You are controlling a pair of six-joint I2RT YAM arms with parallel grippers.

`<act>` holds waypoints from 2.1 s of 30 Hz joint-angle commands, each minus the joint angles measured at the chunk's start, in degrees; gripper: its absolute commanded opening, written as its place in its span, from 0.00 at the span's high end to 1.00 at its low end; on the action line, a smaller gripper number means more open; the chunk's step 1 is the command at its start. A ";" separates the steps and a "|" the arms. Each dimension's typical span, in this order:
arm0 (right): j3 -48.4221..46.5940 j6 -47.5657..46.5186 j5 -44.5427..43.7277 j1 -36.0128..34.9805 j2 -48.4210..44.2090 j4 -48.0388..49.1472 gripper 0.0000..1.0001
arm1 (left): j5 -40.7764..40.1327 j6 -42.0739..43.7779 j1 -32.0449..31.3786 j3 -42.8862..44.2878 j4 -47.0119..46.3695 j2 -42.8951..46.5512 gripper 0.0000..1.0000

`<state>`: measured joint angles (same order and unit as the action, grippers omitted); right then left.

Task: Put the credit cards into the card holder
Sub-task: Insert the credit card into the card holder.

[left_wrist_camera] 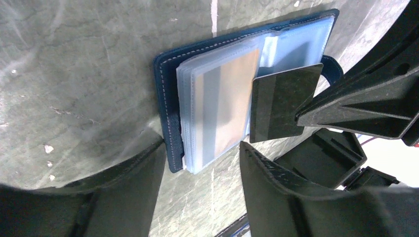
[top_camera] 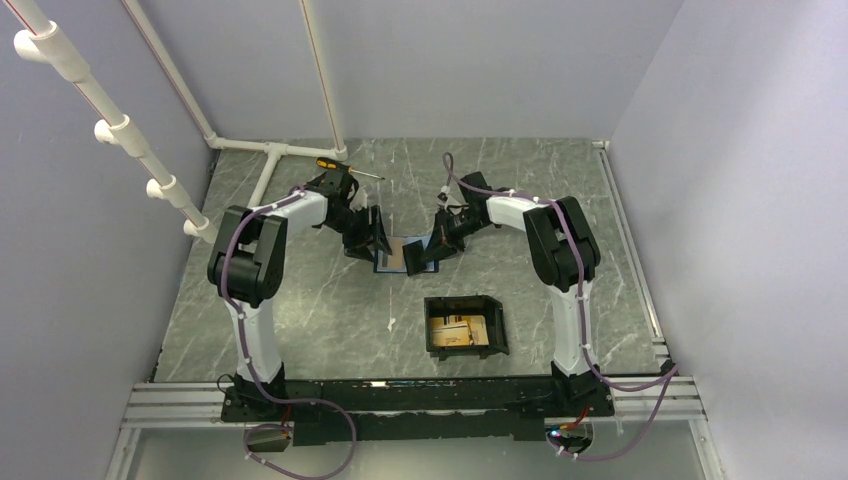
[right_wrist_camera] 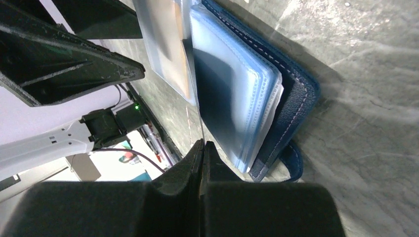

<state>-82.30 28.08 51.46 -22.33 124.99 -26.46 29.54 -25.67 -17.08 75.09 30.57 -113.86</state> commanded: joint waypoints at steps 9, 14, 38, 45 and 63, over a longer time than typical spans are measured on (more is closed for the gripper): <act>-0.54 2.41 0.04 -0.34 -0.20 1.75 1.00 | -15.26 1.75 -2.02 0.87 5.05 -9.12 0.52; -1.19 1.95 0.23 -0.44 0.79 1.28 1.00 | -21.22 1.53 -2.82 1.46 6.51 -11.14 0.54; -0.54 0.49 -5.40 -0.05 -3.00 -3.09 1.00 | -26.92 1.66 -3.31 1.53 7.26 -13.11 0.77; -3.05 1.10 -7.41 -0.87 -2.44 -5.25 1.00 | -26.75 1.51 -3.31 0.77 6.60 -11.48 0.79; -11.02 -0.09 -8.54 -2.36 2.72 -6.18 1.00 | -25.41 1.41 -3.88 0.47 5.99 -10.26 0.81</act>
<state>-90.96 29.30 44.75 -24.49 126.04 -33.12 19.35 -26.83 -19.97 79.99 37.17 -116.71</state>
